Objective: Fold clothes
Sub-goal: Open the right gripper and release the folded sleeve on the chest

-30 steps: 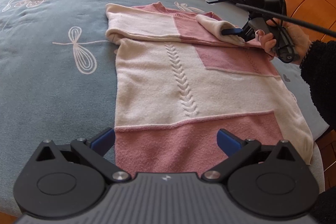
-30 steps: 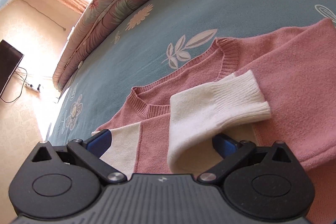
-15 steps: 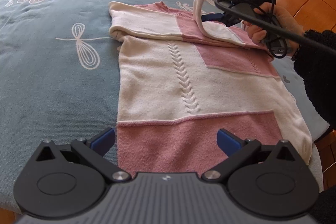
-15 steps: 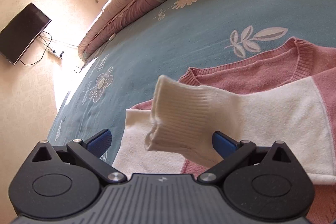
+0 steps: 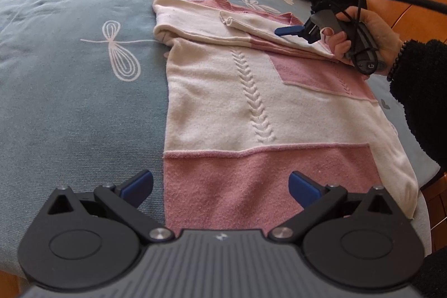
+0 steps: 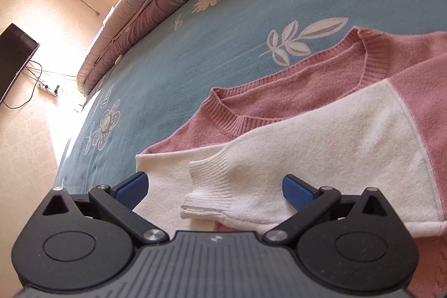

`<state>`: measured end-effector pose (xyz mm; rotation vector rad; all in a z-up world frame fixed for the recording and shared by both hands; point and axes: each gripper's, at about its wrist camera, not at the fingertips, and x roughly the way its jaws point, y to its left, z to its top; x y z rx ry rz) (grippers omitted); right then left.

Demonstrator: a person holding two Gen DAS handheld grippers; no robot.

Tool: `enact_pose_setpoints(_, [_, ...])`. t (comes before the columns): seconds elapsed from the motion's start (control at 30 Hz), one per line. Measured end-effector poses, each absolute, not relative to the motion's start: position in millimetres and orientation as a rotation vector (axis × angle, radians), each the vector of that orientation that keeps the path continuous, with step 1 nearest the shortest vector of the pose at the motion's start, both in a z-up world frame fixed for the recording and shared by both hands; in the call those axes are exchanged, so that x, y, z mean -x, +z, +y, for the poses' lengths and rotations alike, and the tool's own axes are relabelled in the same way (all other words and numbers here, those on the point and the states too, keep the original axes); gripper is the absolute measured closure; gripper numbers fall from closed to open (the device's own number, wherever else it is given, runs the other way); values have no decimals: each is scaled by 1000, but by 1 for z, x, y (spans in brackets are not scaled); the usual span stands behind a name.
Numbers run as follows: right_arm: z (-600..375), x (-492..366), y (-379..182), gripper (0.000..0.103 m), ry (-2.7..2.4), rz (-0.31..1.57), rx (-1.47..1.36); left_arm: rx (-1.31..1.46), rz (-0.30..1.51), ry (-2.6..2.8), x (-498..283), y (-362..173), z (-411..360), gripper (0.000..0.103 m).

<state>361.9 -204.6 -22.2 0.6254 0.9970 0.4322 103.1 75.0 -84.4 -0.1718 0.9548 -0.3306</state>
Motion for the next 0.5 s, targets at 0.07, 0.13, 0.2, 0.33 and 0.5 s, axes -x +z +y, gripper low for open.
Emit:
enact_pose_setpoints(0.07, [-198,-356,-25,0,474,1009,-592,175,961,-329,-104,-85,75,1])
enact_pose_setpoints(0.13, [-195,-351,-17,0,504,1024,-538,170,964,-328,-104,-85,74,1])
enact_pose_setpoints(0.2, [-202,-348,-4,0,526,1012,-518,164,965,-328,-104,-85,73,1])
enact_pose_setpoints(0.33, [-247,-335,26,0,430,904,-444,159,963,-329,-104,-84,70,1])
enact_pose_setpoints(0.5, [-336,-315,14,0,219,854,-507,144,967,-341,-106,-84,64,1])
